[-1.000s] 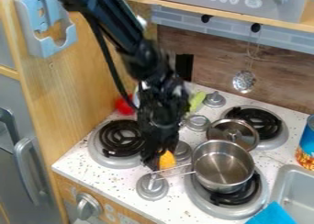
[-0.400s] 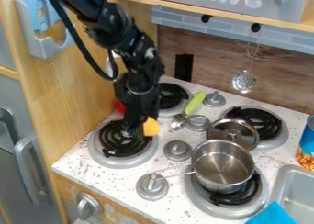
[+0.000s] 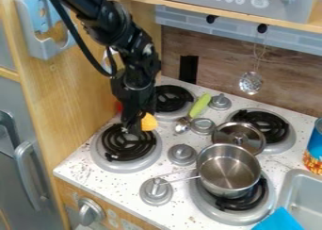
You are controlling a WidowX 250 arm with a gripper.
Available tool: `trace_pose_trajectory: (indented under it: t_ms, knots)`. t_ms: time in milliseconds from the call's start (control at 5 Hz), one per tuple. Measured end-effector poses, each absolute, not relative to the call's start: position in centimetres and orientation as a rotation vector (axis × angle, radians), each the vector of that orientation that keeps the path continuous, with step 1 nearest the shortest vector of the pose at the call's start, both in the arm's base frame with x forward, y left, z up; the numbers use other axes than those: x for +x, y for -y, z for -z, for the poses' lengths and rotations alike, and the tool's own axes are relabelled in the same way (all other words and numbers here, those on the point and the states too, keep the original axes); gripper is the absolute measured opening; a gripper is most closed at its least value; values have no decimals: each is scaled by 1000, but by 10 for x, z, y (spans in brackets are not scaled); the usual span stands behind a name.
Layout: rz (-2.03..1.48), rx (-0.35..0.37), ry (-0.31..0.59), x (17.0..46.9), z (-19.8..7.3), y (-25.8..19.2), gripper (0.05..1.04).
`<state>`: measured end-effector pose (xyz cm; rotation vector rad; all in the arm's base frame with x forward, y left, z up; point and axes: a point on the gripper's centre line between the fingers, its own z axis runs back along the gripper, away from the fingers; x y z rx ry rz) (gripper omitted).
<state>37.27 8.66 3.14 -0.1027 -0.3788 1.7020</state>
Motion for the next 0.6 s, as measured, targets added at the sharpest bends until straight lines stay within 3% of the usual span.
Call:
trace_pose_trajectory:
  t_ms: [600]
  knots:
    - [-1767, -7, 348, 365, -11, -129, 773]
